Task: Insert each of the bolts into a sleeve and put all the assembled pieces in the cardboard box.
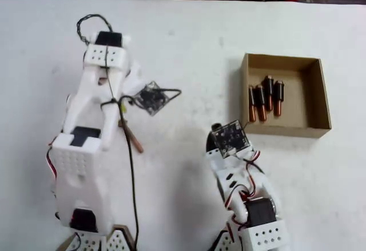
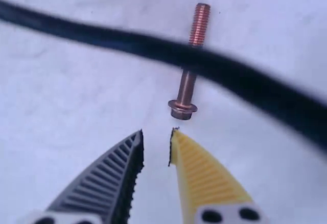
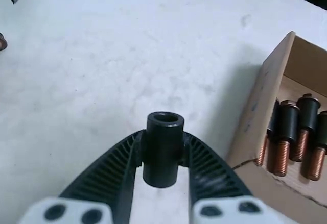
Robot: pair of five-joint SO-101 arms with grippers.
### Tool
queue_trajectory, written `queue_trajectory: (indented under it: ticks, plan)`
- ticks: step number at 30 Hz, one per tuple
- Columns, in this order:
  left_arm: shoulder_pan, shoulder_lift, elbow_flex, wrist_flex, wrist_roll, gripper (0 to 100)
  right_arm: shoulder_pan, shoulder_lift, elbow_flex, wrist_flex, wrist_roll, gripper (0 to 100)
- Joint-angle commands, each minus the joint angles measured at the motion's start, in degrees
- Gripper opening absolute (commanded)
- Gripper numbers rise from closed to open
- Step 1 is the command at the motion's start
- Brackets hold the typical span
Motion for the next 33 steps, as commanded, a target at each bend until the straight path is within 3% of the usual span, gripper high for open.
queue_trajectory:
  ticks: [1, 9, 17, 23, 27, 33]
  plan:
    - [0.57, -5.41, -3.08, 0.88, 4.13, 12, 0.13, -0.75, 0.00, -1.36, 0.79, 1.8]
    - [1.01, -22.37, 10.46, 0.79, 5.19, 12, 0.13, -0.75, 0.00, -1.36, 0.79, 1.8]
    - [0.66, -36.70, 25.05, 0.79, 27.52, 12, 0.13, -0.75, 0.00, -1.36, 0.79, 1.8]
    - [1.80, -45.05, 36.31, 0.79, 34.46, 12, 0.13, -0.75, 0.00, -1.36, 0.79, 1.8]
    - [2.68, -48.92, 41.58, -0.62, 48.44, 12, 0.13, -0.75, 0.09, -1.36, 0.79, 1.8]
    - [2.77, -49.98, 45.27, -8.00, 80.70, 12, 0.13, -0.75, 0.09, -1.36, 0.79, 1.8]
